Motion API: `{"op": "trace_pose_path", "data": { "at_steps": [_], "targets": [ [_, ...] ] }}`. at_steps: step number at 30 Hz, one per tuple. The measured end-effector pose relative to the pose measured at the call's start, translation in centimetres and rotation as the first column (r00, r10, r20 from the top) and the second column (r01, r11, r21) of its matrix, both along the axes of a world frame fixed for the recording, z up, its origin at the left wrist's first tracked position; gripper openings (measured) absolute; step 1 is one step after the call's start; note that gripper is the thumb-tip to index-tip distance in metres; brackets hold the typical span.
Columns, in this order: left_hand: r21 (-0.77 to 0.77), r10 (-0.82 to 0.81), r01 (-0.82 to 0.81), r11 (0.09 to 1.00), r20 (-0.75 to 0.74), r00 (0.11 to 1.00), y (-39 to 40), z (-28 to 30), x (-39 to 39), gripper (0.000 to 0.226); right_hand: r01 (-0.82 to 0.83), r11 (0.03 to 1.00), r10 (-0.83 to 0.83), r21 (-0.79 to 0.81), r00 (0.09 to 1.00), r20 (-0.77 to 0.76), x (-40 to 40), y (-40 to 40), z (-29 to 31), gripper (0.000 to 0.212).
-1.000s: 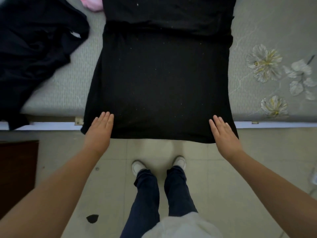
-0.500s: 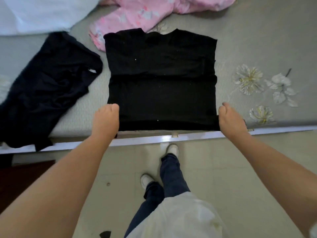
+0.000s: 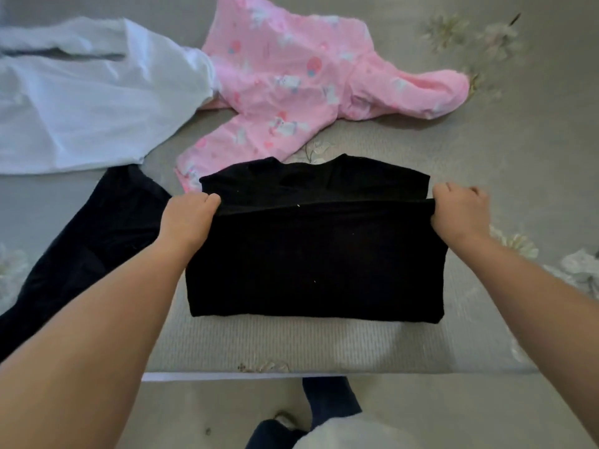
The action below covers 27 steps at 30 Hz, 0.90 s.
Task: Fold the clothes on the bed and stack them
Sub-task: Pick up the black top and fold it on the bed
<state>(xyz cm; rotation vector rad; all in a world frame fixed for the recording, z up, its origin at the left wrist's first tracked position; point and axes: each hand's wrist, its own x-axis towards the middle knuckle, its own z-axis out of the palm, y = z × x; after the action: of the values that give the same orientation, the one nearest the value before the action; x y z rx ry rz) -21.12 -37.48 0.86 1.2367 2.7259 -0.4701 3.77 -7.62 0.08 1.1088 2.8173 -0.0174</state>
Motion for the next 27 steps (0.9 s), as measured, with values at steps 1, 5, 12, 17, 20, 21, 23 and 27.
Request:
{"op": "trace_pose_path", "data": {
  "at_steps": [1,5,12,17,20,21,23,27],
  "targets": [
    [0.012,0.026,-0.026,1.000,0.002,1.000,0.9,-0.5,-0.9,0.017,-0.006,1.000,0.005,0.005,0.999,0.037,-1.2,1.0,-0.6,0.015],
    [0.002,0.131,-0.131,0.991,0.043,0.990,4.6,-2.7,-5.1,0.019,-0.050,0.999,0.053,-0.017,0.933,0.356,-5.3,5.3,-2.7,0.016],
    [-0.076,0.081,-0.076,0.994,0.060,0.995,9.6,-6.4,-10.3,0.021,0.009,0.958,0.134,-0.286,0.869,0.477,-10.0,11.3,-5.7,0.014],
    [0.305,0.264,-0.277,0.911,0.083,0.961,9.7,-9.1,-10.4,0.037,0.210,0.977,-0.198,-0.048,0.963,0.185,-10.3,11.2,-8.5,0.032],
    [0.458,0.057,-0.049,0.888,-0.003,0.998,7.8,-10.0,-8.7,0.038,0.113,0.994,-0.112,0.010,0.990,-0.088,-10.1,8.5,-9.1,0.030],
    [0.476,-0.058,0.080,0.876,-0.060,0.996,7.0,-10.3,-8.1,0.035,-0.031,0.999,0.037,0.037,0.985,-0.169,-10.0,7.2,-9.1,0.028],
    [0.462,-0.229,0.243,0.853,-0.088,0.970,5.5,-11.0,-7.0,0.028,-0.352,0.936,0.346,0.027,0.899,-0.267,-9.6,4.1,-9.6,0.031],
    [0.186,-0.108,0.082,0.979,0.134,0.985,3.8,-11.8,-7.2,0.046,-0.614,0.767,0.596,-0.186,0.789,-0.146,-10.5,-0.4,-11.3,0.032]
  ]
}}
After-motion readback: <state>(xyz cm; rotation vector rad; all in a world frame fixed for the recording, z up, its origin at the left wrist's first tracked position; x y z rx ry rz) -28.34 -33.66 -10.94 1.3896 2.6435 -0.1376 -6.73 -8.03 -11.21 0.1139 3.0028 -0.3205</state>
